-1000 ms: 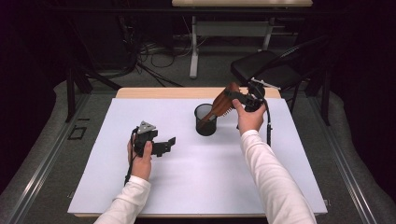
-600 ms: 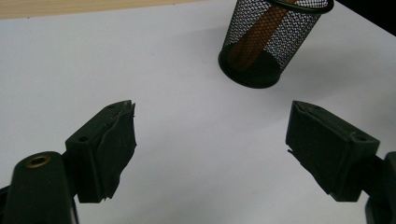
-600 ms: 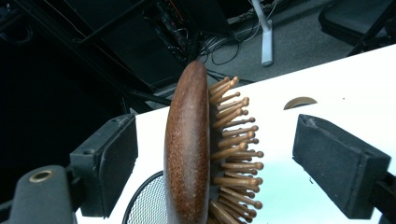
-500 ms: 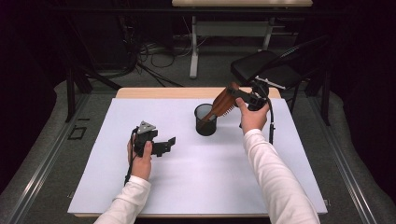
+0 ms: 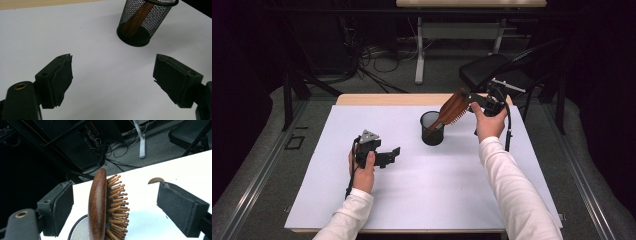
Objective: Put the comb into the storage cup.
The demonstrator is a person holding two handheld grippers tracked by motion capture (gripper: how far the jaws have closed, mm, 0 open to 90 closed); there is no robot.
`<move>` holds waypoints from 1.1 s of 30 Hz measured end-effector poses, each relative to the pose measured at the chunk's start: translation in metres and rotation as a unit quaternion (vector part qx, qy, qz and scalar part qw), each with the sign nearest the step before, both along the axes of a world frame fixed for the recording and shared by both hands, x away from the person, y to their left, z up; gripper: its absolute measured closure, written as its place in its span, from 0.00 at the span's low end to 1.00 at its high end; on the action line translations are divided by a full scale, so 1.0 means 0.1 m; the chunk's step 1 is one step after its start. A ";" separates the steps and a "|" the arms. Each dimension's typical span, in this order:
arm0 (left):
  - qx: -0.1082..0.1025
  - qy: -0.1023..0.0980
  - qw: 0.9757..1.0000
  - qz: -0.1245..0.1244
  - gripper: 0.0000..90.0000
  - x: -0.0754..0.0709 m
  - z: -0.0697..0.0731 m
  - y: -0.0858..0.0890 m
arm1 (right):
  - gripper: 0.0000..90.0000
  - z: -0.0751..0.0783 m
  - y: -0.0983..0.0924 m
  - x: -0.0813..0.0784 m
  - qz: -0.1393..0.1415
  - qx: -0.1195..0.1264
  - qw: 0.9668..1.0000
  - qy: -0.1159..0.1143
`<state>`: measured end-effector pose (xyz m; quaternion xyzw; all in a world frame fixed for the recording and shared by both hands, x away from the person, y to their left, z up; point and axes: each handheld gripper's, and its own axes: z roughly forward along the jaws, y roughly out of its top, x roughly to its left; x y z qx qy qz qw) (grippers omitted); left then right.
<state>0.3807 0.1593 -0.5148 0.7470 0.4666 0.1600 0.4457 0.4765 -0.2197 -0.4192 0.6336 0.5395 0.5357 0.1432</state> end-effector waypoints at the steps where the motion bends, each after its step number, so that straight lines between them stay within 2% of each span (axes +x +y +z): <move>1: 0.000 0.000 1.000 0.000 0.18 0.00 0.00 0.00 | 0.15 0.01 -0.01 0.00 0.002 -0.001 1.000 -0.001; 4: 0.001 0.001 1.000 0.000 0.18 0.00 0.00 0.00 | 0.15 0.03 -0.03 -0.01 0.008 -0.001 1.000 0.000; 14: 0.001 0.001 1.000 0.001 0.18 0.00 0.00 0.00 | 0.15 0.12 -0.07 -0.09 0.043 -0.042 0.998 0.016; 17: 0.002 0.002 1.000 0.000 0.18 0.00 0.00 0.00 | 0.15 0.14 -0.08 -0.12 0.054 -0.046 0.997 0.023; 28: 0.000 0.004 1.000 0.000 0.18 0.01 0.00 0.01 | 0.15 0.22 -0.10 -0.25 0.109 -0.059 0.992 0.036; 33: -0.005 0.005 1.000 0.002 0.18 0.01 0.00 0.03 | 0.15 0.25 -0.08 -0.30 0.122 -0.067 0.990 0.036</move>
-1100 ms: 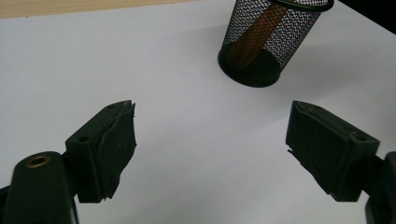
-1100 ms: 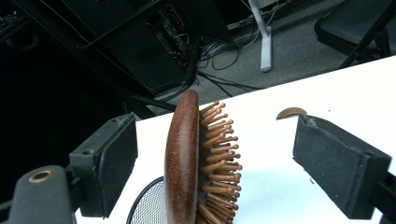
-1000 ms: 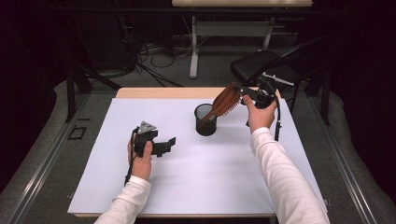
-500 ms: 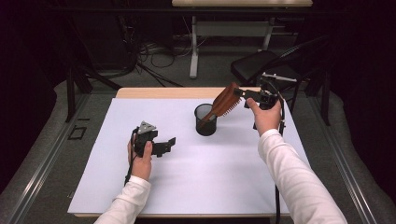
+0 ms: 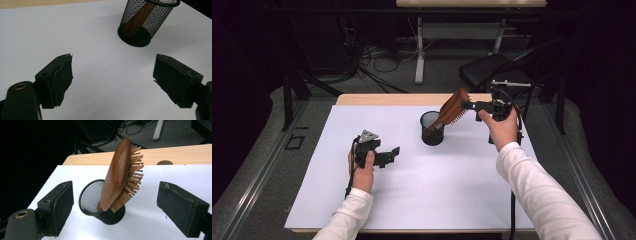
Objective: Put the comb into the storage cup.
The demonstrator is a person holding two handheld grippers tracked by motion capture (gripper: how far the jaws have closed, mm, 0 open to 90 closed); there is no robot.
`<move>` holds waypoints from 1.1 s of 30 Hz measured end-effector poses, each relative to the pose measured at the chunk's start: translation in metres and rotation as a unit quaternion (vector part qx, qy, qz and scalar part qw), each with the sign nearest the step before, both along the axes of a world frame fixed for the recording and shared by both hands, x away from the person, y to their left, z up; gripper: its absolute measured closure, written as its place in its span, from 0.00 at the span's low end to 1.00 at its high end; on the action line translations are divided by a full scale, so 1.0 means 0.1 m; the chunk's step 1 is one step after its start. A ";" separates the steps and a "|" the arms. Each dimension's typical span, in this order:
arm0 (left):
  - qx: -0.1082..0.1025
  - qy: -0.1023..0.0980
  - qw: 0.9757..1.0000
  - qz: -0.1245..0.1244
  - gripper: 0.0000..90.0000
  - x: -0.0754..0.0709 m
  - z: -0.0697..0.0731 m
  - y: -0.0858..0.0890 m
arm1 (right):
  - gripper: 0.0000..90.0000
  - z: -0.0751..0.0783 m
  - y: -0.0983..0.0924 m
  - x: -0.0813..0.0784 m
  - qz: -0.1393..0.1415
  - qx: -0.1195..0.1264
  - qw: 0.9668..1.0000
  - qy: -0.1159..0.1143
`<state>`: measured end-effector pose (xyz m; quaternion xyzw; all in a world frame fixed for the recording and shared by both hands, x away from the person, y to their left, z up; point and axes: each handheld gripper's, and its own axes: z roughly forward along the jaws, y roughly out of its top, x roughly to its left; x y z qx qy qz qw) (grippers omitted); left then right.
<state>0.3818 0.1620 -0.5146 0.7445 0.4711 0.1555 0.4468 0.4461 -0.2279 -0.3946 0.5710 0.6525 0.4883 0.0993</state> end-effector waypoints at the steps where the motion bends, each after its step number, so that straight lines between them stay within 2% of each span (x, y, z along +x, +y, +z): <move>1: -0.001 -0.001 1.000 0.000 0.18 0.00 0.00 0.01 | 0.15 0.01 0.01 -0.01 0.000 -0.002 1.000 -0.001; 7: -0.007 -0.001 1.000 0.000 0.18 0.00 0.03 0.04 | 0.12 0.03 0.01 -0.07 0.008 -0.006 1.000 -0.008; 11: -0.013 -0.006 1.000 0.000 0.18 -0.01 0.06 0.06 | 0.08 0.05 0.01 -0.11 0.003 -0.023 1.000 -0.020; 17: -0.019 -0.009 1.000 -0.006 0.18 -0.01 0.11 0.08 | 0.01 0.05 0.00 -0.15 0.012 -0.017 1.000 -0.023; 23: -0.022 -0.010 1.000 -0.012 0.18 -0.02 0.13 0.10 | 0.00 0.01 0.00 -0.18 0.025 -0.016 0.999 -0.016; 27: -0.021 -0.012 1.000 -0.019 0.18 -0.03 0.16 0.10 | 0.00 -0.02 0.01 -0.21 0.036 -0.024 0.999 -0.003; 33: -0.018 -0.010 0.999 -0.031 0.18 -0.03 0.21 0.09 | 0.00 -0.03 0.01 -0.26 0.049 -0.030 0.998 0.004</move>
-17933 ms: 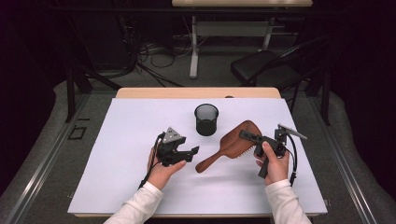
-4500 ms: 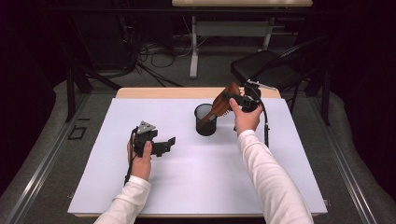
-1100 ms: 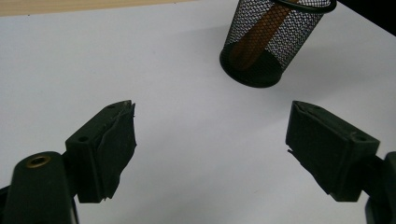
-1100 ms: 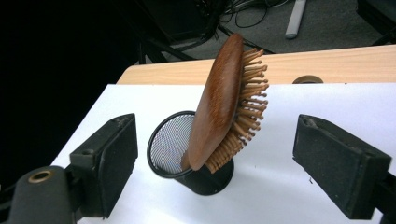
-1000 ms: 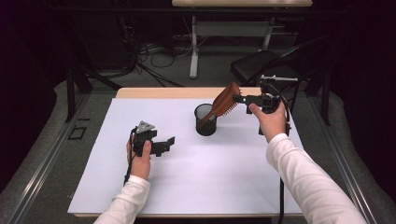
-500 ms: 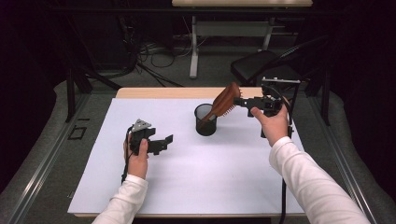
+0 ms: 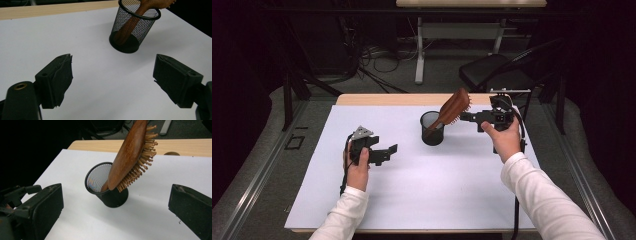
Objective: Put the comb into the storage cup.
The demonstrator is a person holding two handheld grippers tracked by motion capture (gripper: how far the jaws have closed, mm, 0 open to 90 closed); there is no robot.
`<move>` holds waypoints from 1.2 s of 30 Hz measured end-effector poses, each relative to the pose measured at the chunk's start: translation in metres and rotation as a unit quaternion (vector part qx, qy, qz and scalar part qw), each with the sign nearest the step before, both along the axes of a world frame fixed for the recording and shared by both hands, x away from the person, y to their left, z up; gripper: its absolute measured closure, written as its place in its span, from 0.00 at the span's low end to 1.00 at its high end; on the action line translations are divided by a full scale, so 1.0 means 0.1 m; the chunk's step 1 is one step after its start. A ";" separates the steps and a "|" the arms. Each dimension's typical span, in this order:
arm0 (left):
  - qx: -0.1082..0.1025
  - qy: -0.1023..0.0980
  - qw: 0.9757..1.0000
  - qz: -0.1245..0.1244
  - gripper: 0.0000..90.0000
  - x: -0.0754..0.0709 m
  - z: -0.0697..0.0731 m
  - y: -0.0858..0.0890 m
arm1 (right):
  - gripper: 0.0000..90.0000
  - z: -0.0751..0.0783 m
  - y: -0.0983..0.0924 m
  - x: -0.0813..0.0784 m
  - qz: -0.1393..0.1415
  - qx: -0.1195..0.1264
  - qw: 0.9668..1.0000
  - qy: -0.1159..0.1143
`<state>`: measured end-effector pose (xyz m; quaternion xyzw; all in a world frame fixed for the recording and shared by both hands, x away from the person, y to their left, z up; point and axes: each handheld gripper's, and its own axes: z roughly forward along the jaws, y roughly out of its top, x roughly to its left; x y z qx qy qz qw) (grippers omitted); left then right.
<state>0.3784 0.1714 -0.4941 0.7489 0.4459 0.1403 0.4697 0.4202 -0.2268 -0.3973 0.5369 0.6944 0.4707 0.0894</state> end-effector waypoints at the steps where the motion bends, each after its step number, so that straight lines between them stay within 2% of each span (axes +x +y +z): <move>1: -0.002 0.000 1.000 -0.002 0.18 0.00 0.01 0.00 | 0.00 0.00 0.00 -0.01 0.003 0.000 1.000 0.001; 5: -0.004 -0.001 1.000 -0.010 0.18 -0.01 0.05 0.02 | 0.00 -0.03 -0.02 -0.06 0.011 0.006 1.000 0.005; 8: -0.004 0.002 1.000 -0.015 0.18 -0.01 0.08 0.05 | 0.00 -0.06 -0.02 -0.11 0.017 0.008 1.000 0.001; 14: -0.013 -0.007 1.000 -0.023 0.18 -0.04 0.15 0.08 | 0.00 -0.10 -0.04 -0.24 0.025 0.018 0.999 -0.010; 20: -0.020 -0.009 0.999 -0.040 0.18 -0.07 0.21 0.08 | 0.00 -0.14 -0.03 -0.37 0.038 0.014 0.999 -0.023; 27: -0.018 -0.005 0.999 -0.050 0.18 -0.11 0.24 0.11 | 0.00 -0.23 -0.05 -0.47 0.045 0.006 0.999 -0.020; 36: -0.020 -0.015 0.998 -0.064 0.18 -0.22 0.30 0.25 | 0.00 -0.35 -0.13 -0.62 0.043 0.000 0.999 -0.023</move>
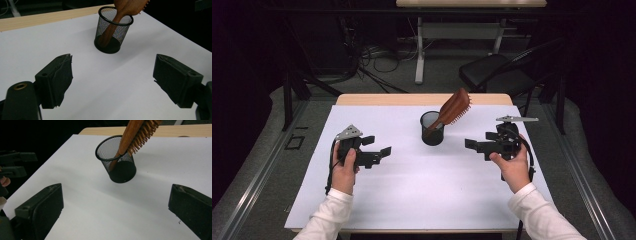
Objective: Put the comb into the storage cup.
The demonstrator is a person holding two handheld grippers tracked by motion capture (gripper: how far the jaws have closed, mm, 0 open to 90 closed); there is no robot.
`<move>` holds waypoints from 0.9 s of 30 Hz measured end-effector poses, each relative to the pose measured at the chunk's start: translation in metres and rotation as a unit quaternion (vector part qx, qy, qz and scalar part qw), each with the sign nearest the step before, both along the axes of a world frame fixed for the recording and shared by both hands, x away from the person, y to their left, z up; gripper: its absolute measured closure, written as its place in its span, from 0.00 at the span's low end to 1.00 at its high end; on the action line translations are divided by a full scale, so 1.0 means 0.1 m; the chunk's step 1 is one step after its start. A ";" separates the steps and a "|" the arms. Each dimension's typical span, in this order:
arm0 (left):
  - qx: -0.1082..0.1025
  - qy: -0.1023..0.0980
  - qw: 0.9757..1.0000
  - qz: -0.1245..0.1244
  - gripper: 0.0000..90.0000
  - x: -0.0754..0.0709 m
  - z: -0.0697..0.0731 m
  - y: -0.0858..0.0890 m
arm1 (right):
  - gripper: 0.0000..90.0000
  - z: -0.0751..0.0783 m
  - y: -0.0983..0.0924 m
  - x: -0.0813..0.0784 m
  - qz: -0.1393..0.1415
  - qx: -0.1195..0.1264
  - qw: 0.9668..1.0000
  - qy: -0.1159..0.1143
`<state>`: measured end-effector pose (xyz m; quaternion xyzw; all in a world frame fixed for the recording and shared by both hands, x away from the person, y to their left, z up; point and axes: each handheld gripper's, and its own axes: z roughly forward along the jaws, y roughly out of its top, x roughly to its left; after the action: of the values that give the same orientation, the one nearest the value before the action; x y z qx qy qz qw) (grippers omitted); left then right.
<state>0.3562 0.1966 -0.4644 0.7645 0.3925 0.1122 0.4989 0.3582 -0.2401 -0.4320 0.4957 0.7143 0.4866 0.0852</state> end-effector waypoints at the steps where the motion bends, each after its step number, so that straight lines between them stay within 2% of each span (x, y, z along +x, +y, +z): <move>1: -0.001 -0.001 1.000 0.000 0.18 -0.02 0.00 0.02 | 0.00 -0.01 -0.01 -0.02 0.000 -0.002 1.000 -0.001; 9: 0.000 0.001 1.000 0.006 0.18 -0.15 -0.05 0.20 | 0.00 -0.12 -0.07 -0.20 -0.004 -0.020 1.000 -0.012; 21: 0.007 0.012 1.000 0.016 0.18 -0.31 -0.24 0.33 | 0.00 -0.40 -0.18 -0.40 -0.015 0.005 1.000 -0.001; 27: 0.018 0.014 0.999 0.025 0.18 -0.37 -0.36 0.39 | 0.00 -0.53 -0.20 -0.47 -0.023 0.001 1.000 0.003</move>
<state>0.3197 0.2352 -0.4999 0.7648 0.4164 0.1217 0.4764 0.3110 -0.2605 -0.4851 0.5133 0.7027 0.4836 0.0938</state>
